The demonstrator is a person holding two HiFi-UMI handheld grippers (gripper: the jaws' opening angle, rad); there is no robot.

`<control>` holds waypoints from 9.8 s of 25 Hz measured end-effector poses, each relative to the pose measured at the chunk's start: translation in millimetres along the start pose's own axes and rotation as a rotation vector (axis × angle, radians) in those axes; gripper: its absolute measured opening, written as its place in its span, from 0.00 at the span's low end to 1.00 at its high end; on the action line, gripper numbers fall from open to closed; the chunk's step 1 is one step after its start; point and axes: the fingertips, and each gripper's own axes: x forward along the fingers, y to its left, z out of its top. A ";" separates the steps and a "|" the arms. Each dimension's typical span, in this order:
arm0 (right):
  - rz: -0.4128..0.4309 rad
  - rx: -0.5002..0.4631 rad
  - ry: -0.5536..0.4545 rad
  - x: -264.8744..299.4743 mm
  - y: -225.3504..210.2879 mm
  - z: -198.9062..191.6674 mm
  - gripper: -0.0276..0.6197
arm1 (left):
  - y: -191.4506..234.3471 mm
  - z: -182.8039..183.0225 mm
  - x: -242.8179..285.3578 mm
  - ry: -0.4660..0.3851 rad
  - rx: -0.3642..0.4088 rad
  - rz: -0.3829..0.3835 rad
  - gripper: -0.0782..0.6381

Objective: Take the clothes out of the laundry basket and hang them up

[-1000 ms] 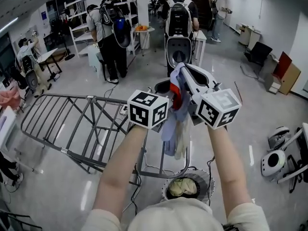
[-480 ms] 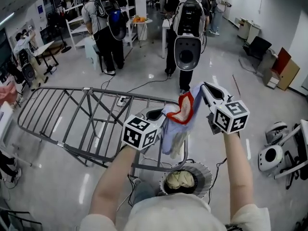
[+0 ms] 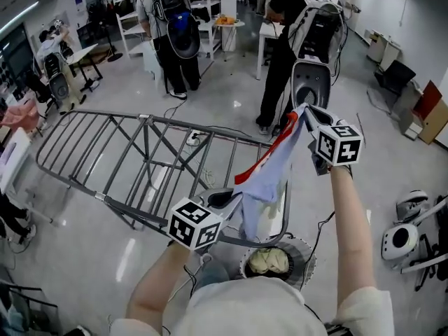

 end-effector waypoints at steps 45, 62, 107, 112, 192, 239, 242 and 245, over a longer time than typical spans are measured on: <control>0.536 -0.159 0.482 306.3 328.5 -168.9 0.27 | 203.2 -154.6 -115.4 0.253 -0.297 0.548 0.24; 0.549 -0.146 0.457 214.2 271.3 -138.5 0.44 | 162.0 -121.5 -117.6 0.126 -0.291 0.556 0.39; 0.813 0.012 0.433 -45.5 278.9 -181.1 0.05 | 117.3 -125.2 -132.5 -0.048 -0.327 0.718 0.30; 0.806 0.008 0.326 20.8 283.5 -124.4 0.05 | 146.0 -116.1 -134.6 -0.046 -0.337 0.722 0.30; 0.014 0.079 0.092 -63.2 147.3 -70.0 0.05 | 74.6 -66.3 -64.6 -0.109 -0.143 0.337 0.13; -0.590 0.338 0.400 -414.0 127.6 -604.6 0.05 | -147.9 -638.5 339.8 0.602 -0.051 -0.111 0.34; -0.620 0.373 0.415 -420.9 135.7 -632.8 0.05 | -136.0 -679.4 358.9 0.648 0.008 -0.087 0.40; -0.646 0.394 0.425 -424.6 137.6 -658.1 0.05 | -122.2 -716.7 376.1 0.702 0.032 -0.068 0.42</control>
